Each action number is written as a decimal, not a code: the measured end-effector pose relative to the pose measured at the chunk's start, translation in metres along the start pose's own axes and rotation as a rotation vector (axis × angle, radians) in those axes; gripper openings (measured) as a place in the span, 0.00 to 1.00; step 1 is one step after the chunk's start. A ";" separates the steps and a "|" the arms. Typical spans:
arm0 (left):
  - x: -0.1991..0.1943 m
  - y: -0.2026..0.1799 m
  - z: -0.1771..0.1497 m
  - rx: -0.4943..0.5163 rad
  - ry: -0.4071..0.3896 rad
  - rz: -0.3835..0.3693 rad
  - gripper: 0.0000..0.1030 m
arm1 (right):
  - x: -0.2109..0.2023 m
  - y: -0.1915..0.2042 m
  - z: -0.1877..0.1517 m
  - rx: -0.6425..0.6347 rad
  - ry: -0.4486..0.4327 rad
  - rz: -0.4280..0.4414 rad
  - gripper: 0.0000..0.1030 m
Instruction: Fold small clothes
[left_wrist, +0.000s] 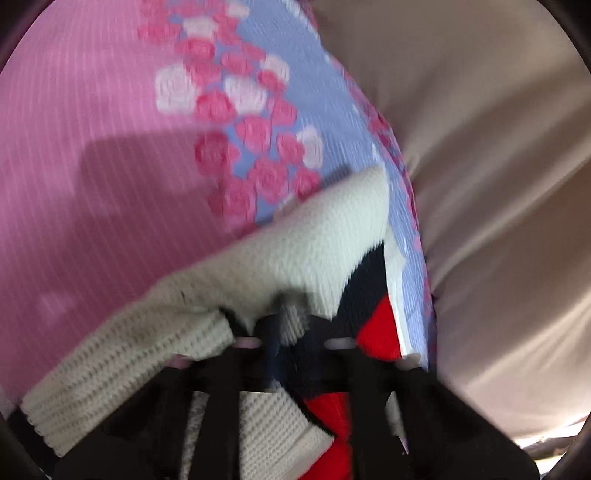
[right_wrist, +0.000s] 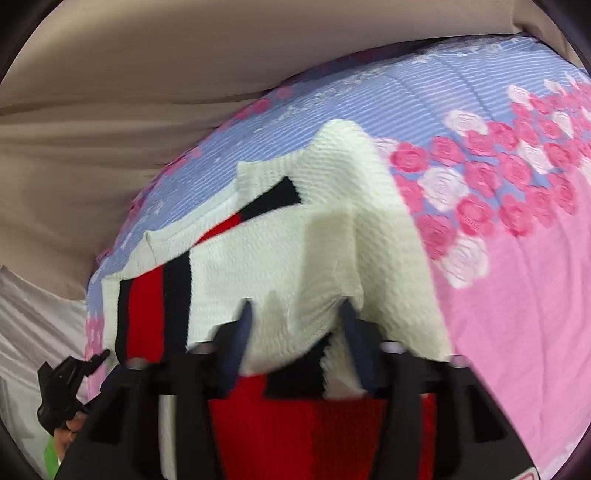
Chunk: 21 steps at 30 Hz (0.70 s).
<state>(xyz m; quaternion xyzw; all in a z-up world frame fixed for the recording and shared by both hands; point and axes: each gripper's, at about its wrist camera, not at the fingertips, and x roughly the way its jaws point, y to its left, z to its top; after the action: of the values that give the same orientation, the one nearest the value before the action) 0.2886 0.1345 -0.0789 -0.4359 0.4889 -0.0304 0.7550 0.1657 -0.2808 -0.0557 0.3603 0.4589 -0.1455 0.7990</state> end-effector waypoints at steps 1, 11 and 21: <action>-0.005 -0.005 0.004 0.012 -0.027 -0.011 0.00 | -0.011 0.007 0.006 -0.003 -0.044 0.035 0.07; -0.030 0.013 -0.019 0.060 0.009 -0.041 0.07 | -0.021 -0.028 0.006 0.022 -0.099 -0.001 0.06; -0.007 0.010 0.005 0.017 -0.070 0.052 0.06 | -0.039 0.000 0.006 -0.042 -0.125 0.096 0.07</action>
<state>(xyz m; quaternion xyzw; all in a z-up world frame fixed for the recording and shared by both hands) 0.2848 0.1471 -0.0801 -0.4175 0.4730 0.0004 0.7758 0.1484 -0.2888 -0.0207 0.3553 0.3934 -0.1197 0.8395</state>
